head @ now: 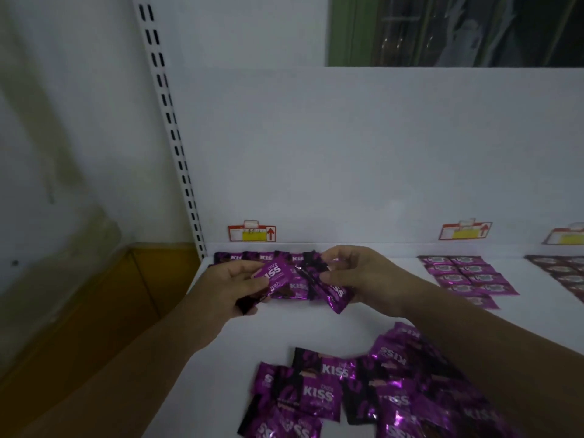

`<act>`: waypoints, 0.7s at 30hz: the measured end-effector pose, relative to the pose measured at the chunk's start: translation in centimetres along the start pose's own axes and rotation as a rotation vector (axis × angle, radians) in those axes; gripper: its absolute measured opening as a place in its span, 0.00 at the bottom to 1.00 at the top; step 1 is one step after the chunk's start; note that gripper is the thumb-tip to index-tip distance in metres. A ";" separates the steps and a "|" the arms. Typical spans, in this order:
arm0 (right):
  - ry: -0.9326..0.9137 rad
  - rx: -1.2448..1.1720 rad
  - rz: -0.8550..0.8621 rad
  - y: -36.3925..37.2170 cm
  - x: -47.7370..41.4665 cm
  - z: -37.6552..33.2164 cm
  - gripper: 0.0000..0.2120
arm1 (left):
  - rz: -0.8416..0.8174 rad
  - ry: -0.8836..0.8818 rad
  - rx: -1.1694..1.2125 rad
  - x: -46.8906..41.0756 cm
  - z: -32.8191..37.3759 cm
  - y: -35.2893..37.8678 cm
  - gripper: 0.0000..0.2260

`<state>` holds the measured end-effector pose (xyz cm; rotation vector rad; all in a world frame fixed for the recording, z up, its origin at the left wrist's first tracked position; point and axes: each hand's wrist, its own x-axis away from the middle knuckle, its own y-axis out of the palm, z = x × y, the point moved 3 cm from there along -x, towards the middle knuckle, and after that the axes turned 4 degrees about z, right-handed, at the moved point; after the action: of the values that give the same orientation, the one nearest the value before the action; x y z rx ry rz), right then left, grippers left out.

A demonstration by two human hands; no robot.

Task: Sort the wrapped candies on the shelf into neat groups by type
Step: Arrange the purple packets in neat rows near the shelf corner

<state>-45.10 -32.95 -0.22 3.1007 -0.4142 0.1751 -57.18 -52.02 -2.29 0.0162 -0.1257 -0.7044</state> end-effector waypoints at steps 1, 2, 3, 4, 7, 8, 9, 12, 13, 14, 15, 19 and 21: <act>-0.005 0.017 0.017 0.4 -0.2 0.0 0.08 | 0.018 0.005 -0.010 0.1 -0.1 -0.6 0.15; -0.014 0.034 0.021 0.8 -0.4 0.1 0.09 | 0.036 0.005 -0.015 0.1 -0.1 -1.1 0.13; -0.028 0.052 0.012 1.3 -0.6 0.2 0.10 | 0.051 0.007 -0.018 0.2 -0.2 -1.6 0.10; -0.042 0.074 0.000 1.7 -0.8 0.3 0.10 | 0.062 0.009 -0.013 0.3 -0.2 -2.1 0.09; -0.074 0.165 -0.040 2.9 -1.4 0.4 0.10 | 0.102 0.008 0.021 0.5 -0.3 -3.4 0.11; -0.085 0.210 -0.056 3.3 -1.5 0.4 0.11 | 0.115 0.007 0.024 0.6 -0.3 -3.9 0.10; -0.102 0.267 -0.073 3.7 -1.6 0.3 0.12 | 0.122 0.010 0.019 0.7 -0.4 -4.3 0.10; -0.164 0.373 -0.128 4.9 -1.6 0.0 0.18 | 0.120 0.044 0.003 1.2 -0.4 -5.5 0.11; -0.178 0.374 -0.140 5.3 -1.6 0.0 0.19 | 0.117 0.054 -0.001 1.3 -0.5 -6.0 0.13; -0.181 0.367 -0.143 5.6 -1.6 0.0 0.20 | 0.115 0.061 -0.005 1.5 -0.5 -6.4 0.13; -0.179 0.366 -0.136 5.9 -1.6 0.1 0.20 | 0.113 0.066 -0.010 1.5 -0.5 -6.7 0.13; -0.197 0.464 -0.063 6.8 -2.0 0.1 0.19 | 0.113 0.073 -0.005 1.7 -0.5 -7.8 0.15; -0.212 0.502 -0.029 7.1 -2.2 0.1 0.17 | 0.123 0.073 0.005 1.7 -0.5 -8.1 0.15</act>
<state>-49.06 -39.25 -0.63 3.6360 -0.3776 -0.0651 -61.07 -59.34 -3.08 0.0383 -0.0573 -0.5796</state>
